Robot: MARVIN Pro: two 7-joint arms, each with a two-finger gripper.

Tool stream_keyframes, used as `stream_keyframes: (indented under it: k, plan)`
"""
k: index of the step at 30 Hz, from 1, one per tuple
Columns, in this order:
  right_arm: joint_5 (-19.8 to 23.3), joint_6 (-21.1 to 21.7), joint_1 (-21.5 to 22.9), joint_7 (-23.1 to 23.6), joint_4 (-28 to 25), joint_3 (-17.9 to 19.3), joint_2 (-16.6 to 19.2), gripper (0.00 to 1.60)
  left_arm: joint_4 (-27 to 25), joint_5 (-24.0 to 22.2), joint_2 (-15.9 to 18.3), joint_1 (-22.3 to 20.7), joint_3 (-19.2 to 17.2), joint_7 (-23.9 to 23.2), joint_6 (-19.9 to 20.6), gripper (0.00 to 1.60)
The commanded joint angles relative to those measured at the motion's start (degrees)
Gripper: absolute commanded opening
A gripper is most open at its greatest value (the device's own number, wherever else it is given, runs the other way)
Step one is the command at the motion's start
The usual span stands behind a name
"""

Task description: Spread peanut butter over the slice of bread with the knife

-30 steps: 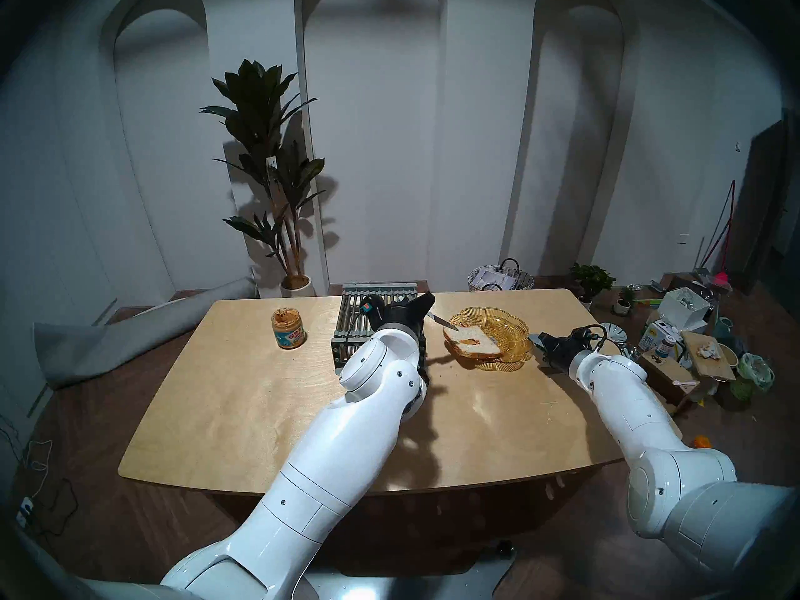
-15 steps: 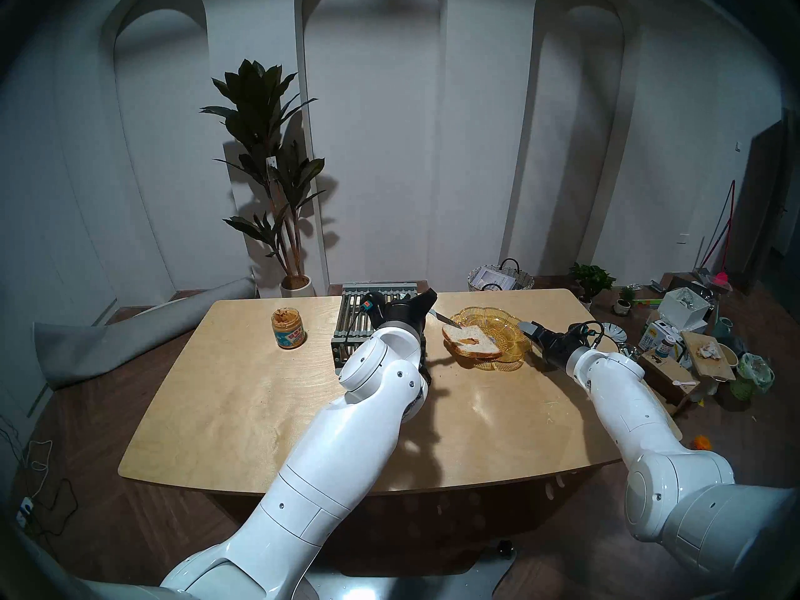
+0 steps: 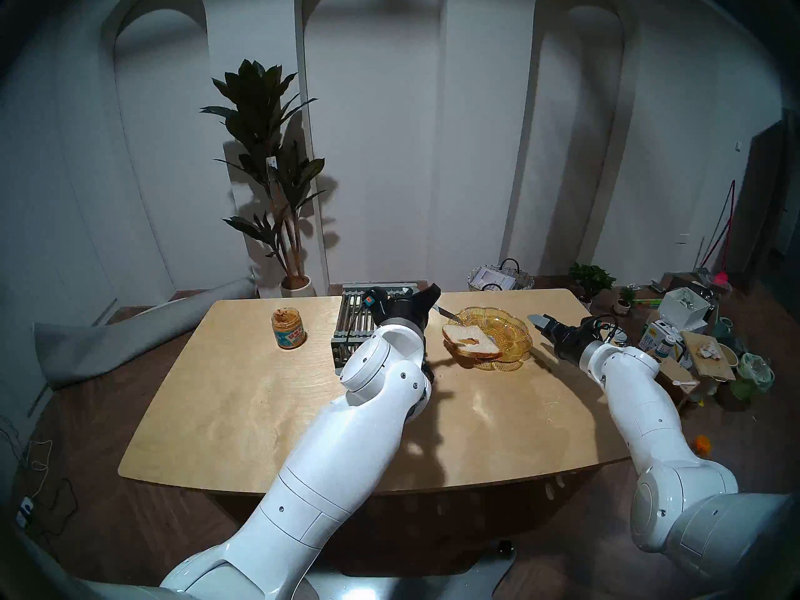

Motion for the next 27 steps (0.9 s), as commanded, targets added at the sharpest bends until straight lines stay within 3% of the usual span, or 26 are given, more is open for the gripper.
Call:
stream_keyframes:
  k: [1, 8, 16, 27]
  plan:
    - [-0.22, -3.80, 0.57, 1.77, -6.63, 1.27, 2.73, 1.60, -1.92, 4.35, 2.32, -1.53, 0.69, -1.12, -1.34, 0.00]
    - [-1.49, -9.63, -0.23, 4.01, -11.53, 0.63, 2.85, 1.60, -2.53, 10.06, 5.94, -1.90, 0.85, -1.22, -2.76, 0.00]
    - [-4.18, -15.90, -3.49, 5.01, -17.76, 0.01, 1.99, 1.60, -8.29, 16.62, 9.93, -1.28, 0.18, -2.06, -6.14, 0.00]
    - [-11.03, -23.57, -7.81, 1.55, -26.18, -4.87, -1.54, 1.60, -8.99, 26.28, 16.06, 3.28, 0.17, -2.00, -10.09, 0.00]
